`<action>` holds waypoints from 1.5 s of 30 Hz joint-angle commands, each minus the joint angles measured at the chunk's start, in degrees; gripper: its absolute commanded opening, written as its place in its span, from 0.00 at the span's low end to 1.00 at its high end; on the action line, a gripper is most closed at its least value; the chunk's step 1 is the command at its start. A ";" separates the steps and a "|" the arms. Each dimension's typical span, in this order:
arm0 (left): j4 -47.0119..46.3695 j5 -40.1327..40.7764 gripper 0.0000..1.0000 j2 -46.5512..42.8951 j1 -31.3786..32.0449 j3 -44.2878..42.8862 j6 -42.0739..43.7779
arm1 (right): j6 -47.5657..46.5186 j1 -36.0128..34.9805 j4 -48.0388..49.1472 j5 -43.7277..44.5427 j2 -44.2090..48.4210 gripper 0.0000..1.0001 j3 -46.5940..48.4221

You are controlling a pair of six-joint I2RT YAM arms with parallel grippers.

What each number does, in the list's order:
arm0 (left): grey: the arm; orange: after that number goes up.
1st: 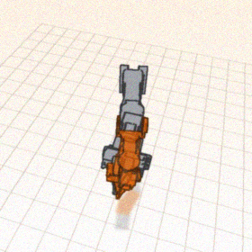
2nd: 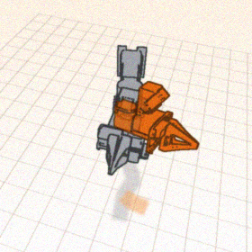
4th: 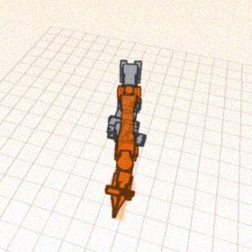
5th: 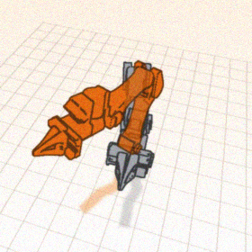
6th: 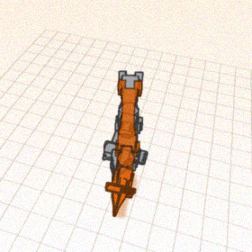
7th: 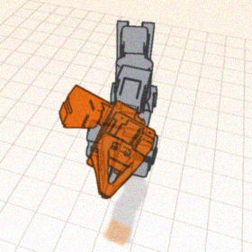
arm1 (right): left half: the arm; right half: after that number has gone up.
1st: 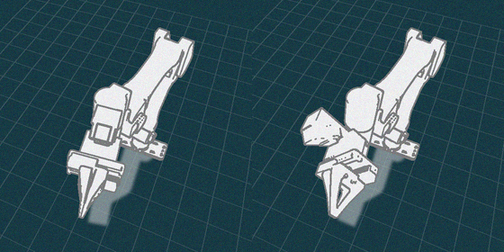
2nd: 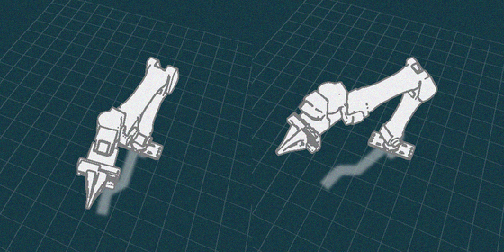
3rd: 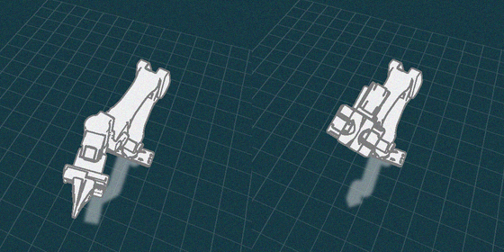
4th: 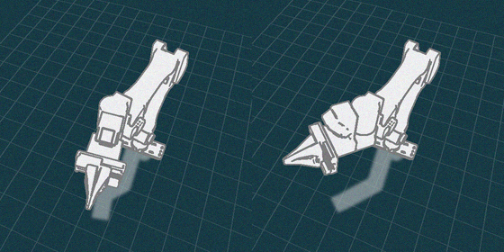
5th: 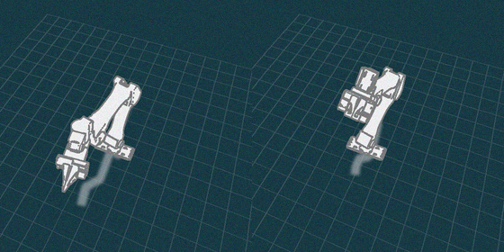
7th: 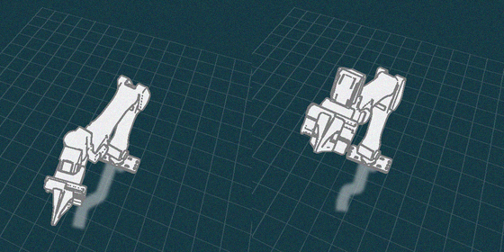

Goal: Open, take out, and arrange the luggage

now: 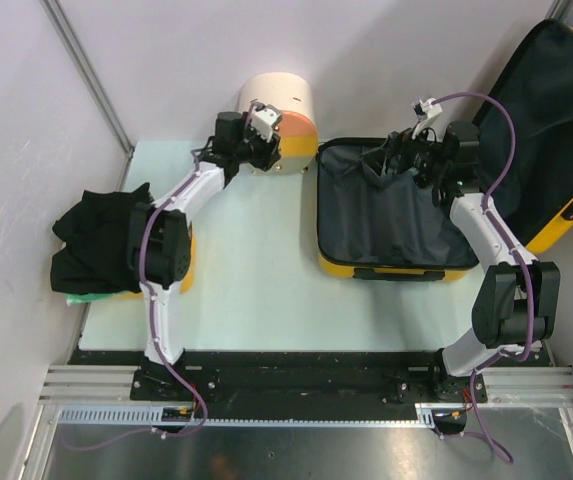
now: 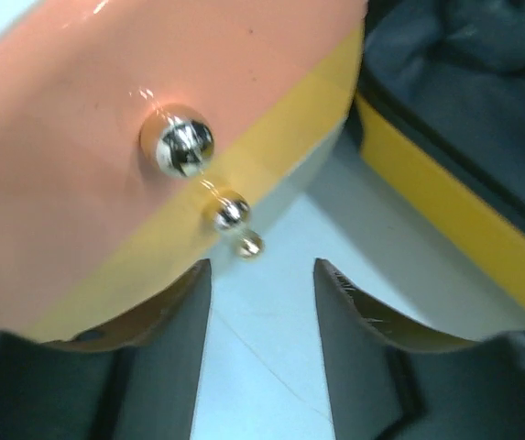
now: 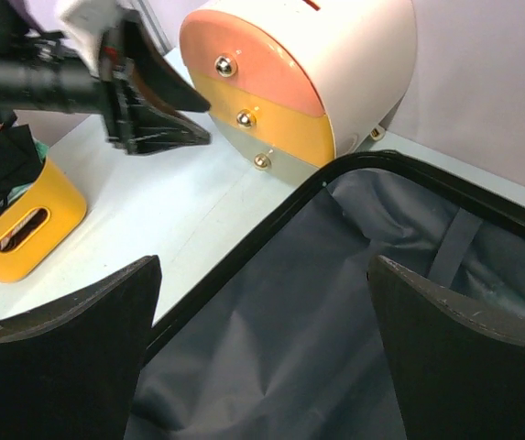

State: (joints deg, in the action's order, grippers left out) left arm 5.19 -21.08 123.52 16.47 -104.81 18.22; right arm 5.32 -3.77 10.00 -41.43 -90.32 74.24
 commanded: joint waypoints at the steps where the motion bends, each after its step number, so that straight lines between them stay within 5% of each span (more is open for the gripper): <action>1: -3.87 -6.68 0.59 -13.47 -1.43 4.96 -17.84 | -0.31 0.69 -0.07 1.00 0.76 0.99 -0.41; 3: -3.87 -6.96 0.70 -14.45 -1.88 6.20 -28.82 | -0.05 1.04 0.28 1.26 0.24 1.00 -0.41; 7: -3.87 -5.30 0.74 -12.79 -2.85 4.01 -49.53 | 0.48 1.31 1.07 1.62 -0.29 1.00 -0.50; 16: -4.14 4.64 0.75 -8.66 -2.67 1.02 -70.31 | -1.28 2.01 -1.29 3.02 0.85 1.00 -0.41; 32: -4.93 9.48 0.55 0.75 -2.76 -5.49 -83.34 | -3.30 1.92 -4.20 4.43 1.82 1.00 -0.41; 45: -8.09 8.43 0.42 3.57 -2.50 -7.69 -85.10 | -3.92 1.84 -3.85 5.22 0.85 1.00 -0.32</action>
State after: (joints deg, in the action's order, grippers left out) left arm -0.21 -13.45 126.63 13.69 -109.32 -65.34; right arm 2.61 -2.00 4.95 -36.84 -90.43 73.71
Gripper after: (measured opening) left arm 0.457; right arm 0.994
